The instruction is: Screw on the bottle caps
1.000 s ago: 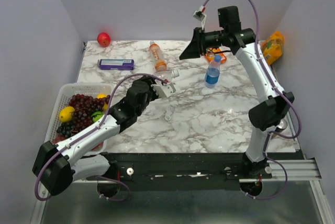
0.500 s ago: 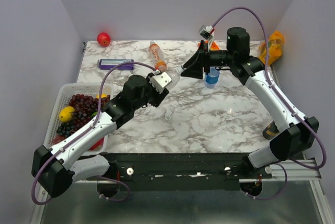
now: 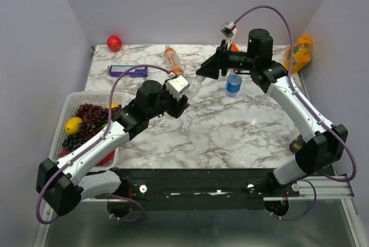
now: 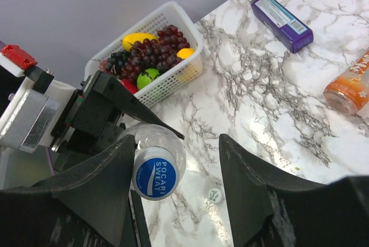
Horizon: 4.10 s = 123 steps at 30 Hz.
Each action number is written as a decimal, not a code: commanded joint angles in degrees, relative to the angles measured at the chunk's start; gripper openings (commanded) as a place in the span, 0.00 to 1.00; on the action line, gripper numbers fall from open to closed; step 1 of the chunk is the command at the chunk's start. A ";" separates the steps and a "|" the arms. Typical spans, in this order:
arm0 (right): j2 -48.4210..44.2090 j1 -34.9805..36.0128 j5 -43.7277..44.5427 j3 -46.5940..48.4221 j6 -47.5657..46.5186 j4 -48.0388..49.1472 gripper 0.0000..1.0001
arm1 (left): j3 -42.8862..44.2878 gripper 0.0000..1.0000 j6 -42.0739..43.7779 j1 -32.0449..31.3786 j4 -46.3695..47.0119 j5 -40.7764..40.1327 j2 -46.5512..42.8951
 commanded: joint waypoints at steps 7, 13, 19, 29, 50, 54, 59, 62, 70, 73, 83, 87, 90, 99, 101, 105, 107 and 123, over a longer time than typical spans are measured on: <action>-0.32 0.20 3.31 -3.05 4.69 2.32 0.68 | 2.27 0.00 -3.63 0.22 3.65 0.89 0.61; -0.14 0.29 3.31 -3.22 6.01 2.41 0.75 | 2.36 0.00 -3.73 0.48 4.45 1.07 1.32; 0.12 0.46 3.66 -3.66 6.63 2.85 0.63 | 2.01 0.00 -6.53 0.66 5.06 0.89 1.32; -0.58 1.17 4.46 -4.72 7.69 3.90 0.58 | 2.09 0.00 -8.38 0.92 6.64 1.95 2.28; -2.34 -0.50 19.31 0.82 -37.41 -22.20 0.06 | -9.68 0.99 6.21 1.10 -0.74 -1.83 -0.53; -0.49 -1.91 20.09 -1.11 -36.44 -20.27 0.06 | -9.60 0.99 6.64 1.36 -1.44 -1.39 -0.36; 1.08 -2.08 21.94 -2.87 -36.43 -16.49 0.07 | -9.25 0.99 7.79 1.36 -1.79 -2.10 0.17; 1.88 -2.43 22.38 -3.57 -36.79 -16.22 0.10 | -9.24 0.99 7.79 1.36 -2.06 -1.92 0.26; 1.35 -2.52 23.26 -9.11 -37.67 -9.90 0.14 | -9.25 0.99 7.70 1.80 -1.97 -1.74 0.53; 1.53 -2.44 23.70 -9.99 -37.05 -8.93 0.14 | -9.24 0.99 7.79 1.89 -2.23 -1.74 0.44; 0.74 -2.52 24.05 -11.92 -35.73 -8.22 0.29 | -9.51 0.99 7.44 1.98 -1.36 -1.57 0.96; 0.48 -2.44 24.49 -12.28 -35.03 -8.31 0.42 | -9.42 0.99 7.44 2.06 -1.27 -1.22 1.14; 0.30 -2.52 25.11 -12.19 -34.68 -8.31 0.50 | -9.51 0.99 7.35 2.15 -1.18 -1.04 1.14; 0.03 -2.52 24.14 -12.01 -34.07 -8.58 0.54 | -9.86 0.99 7.17 2.33 -0.74 -0.51 1.23; 0.04 -2.44 23.88 -11.93 -33.97 -8.66 0.54 | -9.95 0.99 7.09 2.33 -0.74 -0.43 1.32; 0.12 -2.44 23.53 -11.75 -33.80 -8.84 0.55 | -10.12 0.99 7.08 2.42 -0.39 -0.25 1.32; 0.21 -2.44 23.26 -11.75 -33.71 -8.84 0.55 | -10.30 0.99 6.91 2.42 -0.21 -0.25 1.32; -0.05 -2.44 20.72 -8.94 -30.65 -8.84 0.86 | -6.62 0.99 1.03 4.70 -0.30 -6.04 2.54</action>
